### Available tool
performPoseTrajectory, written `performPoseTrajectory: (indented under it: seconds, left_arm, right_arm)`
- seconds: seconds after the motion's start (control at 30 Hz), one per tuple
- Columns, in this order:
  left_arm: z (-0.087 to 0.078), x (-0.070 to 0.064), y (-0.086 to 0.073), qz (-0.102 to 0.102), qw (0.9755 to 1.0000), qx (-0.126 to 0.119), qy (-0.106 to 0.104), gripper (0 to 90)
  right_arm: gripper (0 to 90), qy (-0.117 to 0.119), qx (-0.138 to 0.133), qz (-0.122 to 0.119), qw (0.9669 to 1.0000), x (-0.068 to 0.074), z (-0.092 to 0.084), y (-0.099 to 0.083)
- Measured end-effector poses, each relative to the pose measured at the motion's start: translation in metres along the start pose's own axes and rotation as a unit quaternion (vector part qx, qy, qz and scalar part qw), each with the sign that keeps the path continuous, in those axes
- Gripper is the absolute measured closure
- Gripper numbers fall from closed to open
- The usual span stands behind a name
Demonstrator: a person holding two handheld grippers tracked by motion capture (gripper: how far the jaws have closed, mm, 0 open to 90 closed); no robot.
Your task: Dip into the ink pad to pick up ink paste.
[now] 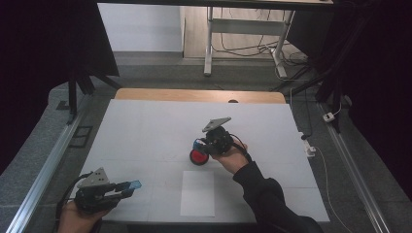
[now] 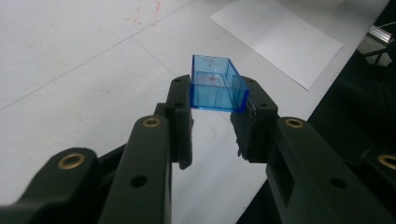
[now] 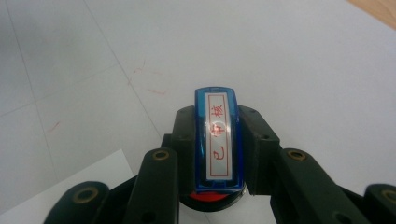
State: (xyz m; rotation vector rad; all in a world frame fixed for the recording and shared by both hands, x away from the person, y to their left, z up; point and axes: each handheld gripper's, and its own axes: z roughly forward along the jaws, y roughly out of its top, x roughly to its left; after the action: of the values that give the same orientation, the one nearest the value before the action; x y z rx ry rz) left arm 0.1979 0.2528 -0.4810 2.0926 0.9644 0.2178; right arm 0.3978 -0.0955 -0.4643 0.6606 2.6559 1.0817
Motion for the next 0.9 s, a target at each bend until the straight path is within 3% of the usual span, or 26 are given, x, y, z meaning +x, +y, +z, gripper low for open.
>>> performPoseTrajectory:
  seconds: [0.3,0.9]
  left_arm:
    - [0.0,0.0,0.0,-0.001,1.0,-0.001,-0.001,69.2]
    - [0.0,0.0,0.0,-0.002,1.0,0.0,-0.002,69.2]
  right_arm:
    - [70.4,0.014,0.019,-0.007,0.9997,0.003,0.012,-0.005]
    - [70.6,0.007,0.035,-0.011,0.9993,0.005,0.02,-0.008]
